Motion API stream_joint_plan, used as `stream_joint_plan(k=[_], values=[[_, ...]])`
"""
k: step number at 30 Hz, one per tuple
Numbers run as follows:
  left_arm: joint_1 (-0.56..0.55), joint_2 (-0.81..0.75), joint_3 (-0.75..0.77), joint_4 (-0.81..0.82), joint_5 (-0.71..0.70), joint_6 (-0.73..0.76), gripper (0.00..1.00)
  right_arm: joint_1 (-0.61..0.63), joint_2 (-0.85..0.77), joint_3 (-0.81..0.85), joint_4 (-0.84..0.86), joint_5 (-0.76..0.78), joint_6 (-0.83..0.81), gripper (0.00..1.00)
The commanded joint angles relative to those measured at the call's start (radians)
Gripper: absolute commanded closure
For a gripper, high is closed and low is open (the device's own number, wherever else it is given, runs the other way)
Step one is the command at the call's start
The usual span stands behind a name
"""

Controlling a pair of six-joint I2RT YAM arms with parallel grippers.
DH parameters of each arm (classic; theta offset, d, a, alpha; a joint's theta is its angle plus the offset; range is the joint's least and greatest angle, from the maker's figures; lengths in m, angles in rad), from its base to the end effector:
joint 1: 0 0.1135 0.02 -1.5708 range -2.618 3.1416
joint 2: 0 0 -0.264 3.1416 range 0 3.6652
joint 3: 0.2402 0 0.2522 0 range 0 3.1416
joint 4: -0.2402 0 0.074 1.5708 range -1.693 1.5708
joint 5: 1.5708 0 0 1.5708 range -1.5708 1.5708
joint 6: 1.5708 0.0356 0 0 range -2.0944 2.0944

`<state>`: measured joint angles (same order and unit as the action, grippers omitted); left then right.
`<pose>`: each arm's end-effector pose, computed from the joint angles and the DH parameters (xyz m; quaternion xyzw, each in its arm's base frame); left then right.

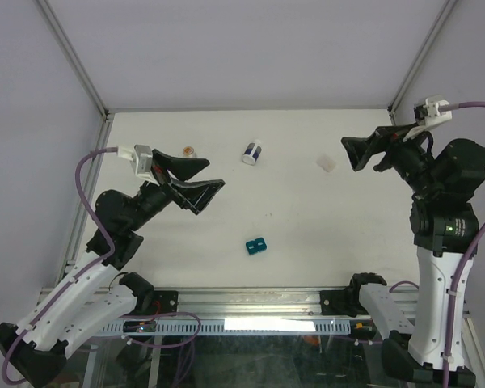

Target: Sort the pills into containers

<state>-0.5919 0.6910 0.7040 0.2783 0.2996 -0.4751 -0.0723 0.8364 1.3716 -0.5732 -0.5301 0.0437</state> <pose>0.1304 -0.1003 0.3759 0.1540 0.5823 -0.4801 0.6377 0.1288 0.0087 0.4820 -0.1411 0.7046 0.1791 0.6720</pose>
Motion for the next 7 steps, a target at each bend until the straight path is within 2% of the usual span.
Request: stream_joint_plan(k=[1, 7], values=[[0.004, -0.01, 0.0, 0.013, 0.046, 0.006, 0.01, 0.0, -0.017, 0.063, 0.009, 0.026, 0.045, 0.01], [0.004, -0.008, -0.001, 0.004, 0.049, 0.024, 0.01, -0.006, -0.022, 0.024, 0.028, -0.017, 0.021, 0.01]])
